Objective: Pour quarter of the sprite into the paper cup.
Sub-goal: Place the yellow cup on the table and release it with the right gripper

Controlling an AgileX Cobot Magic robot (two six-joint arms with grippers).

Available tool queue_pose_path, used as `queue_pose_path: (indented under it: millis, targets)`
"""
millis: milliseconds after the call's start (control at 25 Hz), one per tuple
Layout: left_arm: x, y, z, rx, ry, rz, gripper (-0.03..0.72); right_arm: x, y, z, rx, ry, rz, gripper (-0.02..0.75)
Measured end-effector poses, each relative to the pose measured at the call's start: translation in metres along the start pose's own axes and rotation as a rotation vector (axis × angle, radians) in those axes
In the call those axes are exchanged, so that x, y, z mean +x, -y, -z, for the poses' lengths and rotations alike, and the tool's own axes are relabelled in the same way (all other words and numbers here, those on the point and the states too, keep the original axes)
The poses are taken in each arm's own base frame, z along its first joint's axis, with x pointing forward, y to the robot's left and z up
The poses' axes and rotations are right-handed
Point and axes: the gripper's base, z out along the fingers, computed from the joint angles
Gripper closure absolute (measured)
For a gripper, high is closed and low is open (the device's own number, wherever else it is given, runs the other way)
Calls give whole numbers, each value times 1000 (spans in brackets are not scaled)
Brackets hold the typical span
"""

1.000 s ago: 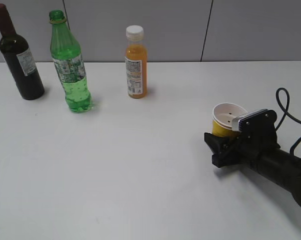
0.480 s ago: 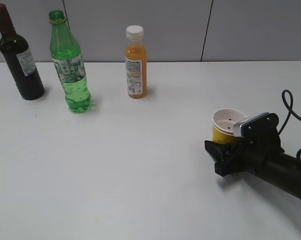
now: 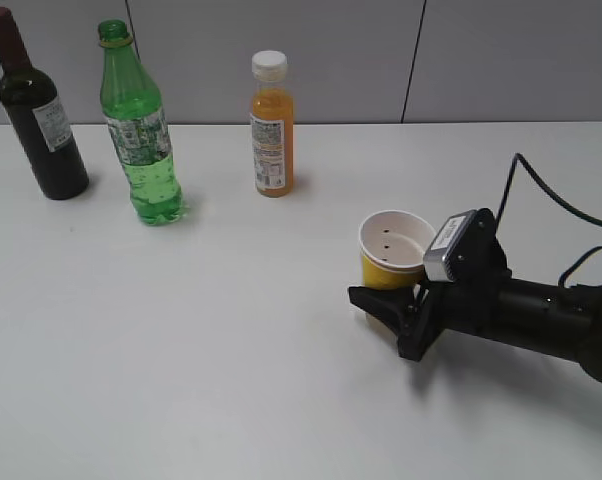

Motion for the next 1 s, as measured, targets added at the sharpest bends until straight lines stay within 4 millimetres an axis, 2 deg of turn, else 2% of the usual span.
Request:
queue_pose_path:
  millis: [160, 400, 720, 1000]
  targets:
    - [0, 0, 0, 0, 0, 0, 106, -19, -8, -24, -190, 53, 80, 290]
    - [0, 0, 0, 0, 0, 0, 106, -43, -17, -59, -329, 92, 144, 290]
    - [0, 0, 0, 0, 0, 0, 106, -41, -29, -96, -482, 38, 199, 290]
    - [0, 0, 0, 0, 0, 0, 106, -28, -29, -108, -508, -37, 192, 290]
